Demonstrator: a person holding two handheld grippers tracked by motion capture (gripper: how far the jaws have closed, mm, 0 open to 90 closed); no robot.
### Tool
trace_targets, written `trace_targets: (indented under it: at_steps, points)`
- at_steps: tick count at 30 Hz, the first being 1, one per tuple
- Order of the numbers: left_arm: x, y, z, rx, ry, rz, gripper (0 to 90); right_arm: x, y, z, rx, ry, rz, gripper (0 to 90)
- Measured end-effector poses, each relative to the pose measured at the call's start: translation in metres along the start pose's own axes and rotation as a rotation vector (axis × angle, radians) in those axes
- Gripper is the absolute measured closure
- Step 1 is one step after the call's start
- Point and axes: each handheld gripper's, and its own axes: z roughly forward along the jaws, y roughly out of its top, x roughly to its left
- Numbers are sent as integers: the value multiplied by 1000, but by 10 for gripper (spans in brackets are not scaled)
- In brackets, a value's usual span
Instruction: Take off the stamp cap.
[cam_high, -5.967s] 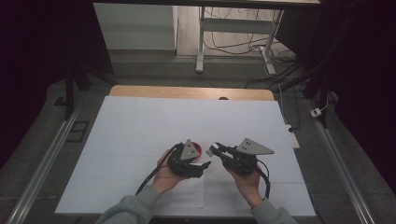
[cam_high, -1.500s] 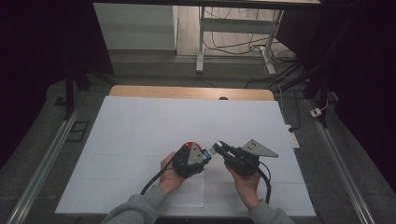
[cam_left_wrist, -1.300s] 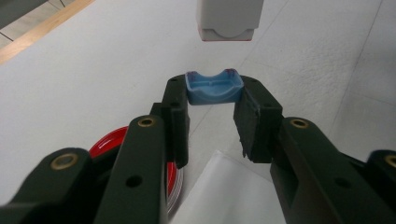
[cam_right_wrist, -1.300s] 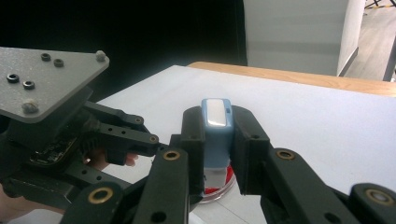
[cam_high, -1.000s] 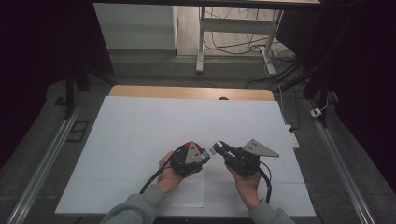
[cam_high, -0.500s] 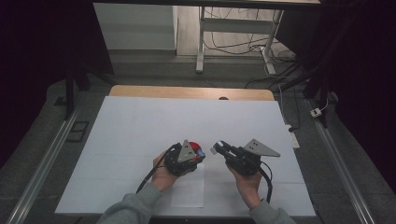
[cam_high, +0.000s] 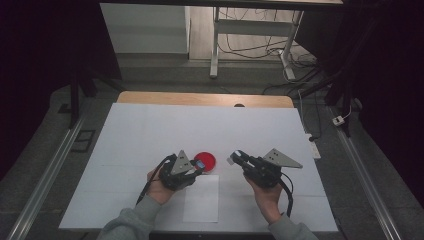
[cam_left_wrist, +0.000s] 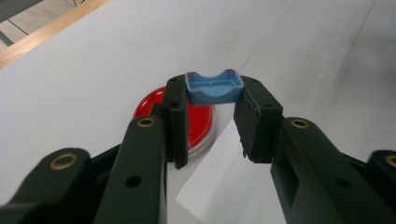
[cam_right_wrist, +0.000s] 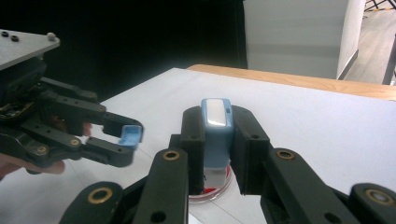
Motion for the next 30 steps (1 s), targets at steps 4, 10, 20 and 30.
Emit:
trace_targets:
  at_steps: [4,10,20,30]
  points:
    - [5,-7,-10,6,4,-12,656,-2,1,-2,-1,-5,2,758]
    - [10,-23,-27,19,12,-31,656,-2,1,-3,-2,-6,-2,759]
    - [21,-52,-60,26,60,-93,656,-3,2,-4,-6,-8,-6,759]
    - [27,-69,-81,10,87,-142,655,-4,1,-3,-1,-11,-6,758]
